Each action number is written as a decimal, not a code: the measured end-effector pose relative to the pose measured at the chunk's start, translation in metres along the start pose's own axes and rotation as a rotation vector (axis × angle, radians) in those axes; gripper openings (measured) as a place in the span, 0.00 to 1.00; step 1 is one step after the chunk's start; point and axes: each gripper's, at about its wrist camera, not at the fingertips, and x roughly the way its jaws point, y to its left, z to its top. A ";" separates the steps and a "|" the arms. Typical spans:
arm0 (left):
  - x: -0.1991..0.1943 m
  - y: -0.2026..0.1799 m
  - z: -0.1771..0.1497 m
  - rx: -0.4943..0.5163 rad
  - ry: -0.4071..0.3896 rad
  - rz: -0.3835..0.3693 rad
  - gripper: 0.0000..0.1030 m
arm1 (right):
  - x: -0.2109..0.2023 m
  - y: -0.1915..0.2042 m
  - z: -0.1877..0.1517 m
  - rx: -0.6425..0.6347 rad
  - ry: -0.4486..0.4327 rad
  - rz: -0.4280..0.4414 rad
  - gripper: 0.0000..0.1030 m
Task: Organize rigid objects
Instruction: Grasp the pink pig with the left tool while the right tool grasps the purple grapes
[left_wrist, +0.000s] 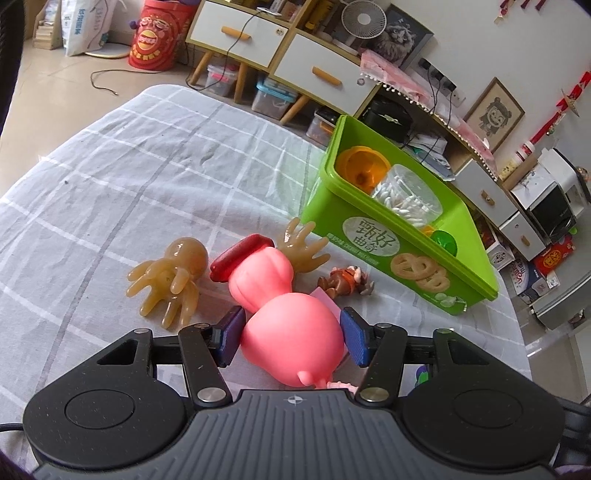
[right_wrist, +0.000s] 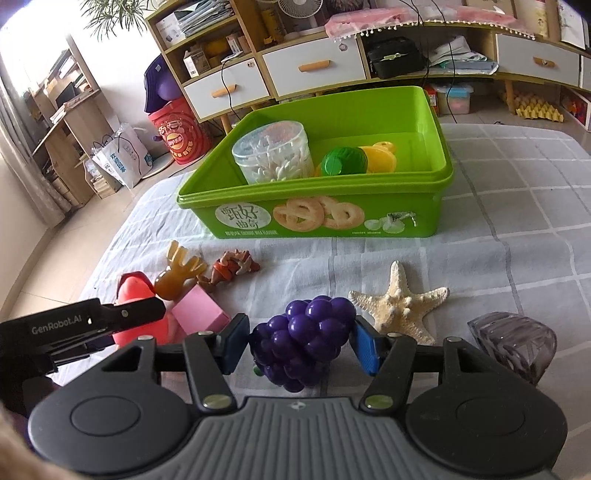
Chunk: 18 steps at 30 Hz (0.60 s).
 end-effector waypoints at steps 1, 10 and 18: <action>-0.001 -0.001 0.000 0.002 0.000 -0.004 0.59 | -0.001 0.000 0.001 0.003 -0.001 0.000 0.35; -0.006 -0.013 -0.001 0.035 -0.004 -0.039 0.59 | -0.008 0.000 0.004 0.015 -0.009 0.012 0.35; -0.009 -0.020 -0.002 0.046 -0.002 -0.066 0.59 | -0.013 -0.002 0.007 0.025 -0.013 0.018 0.35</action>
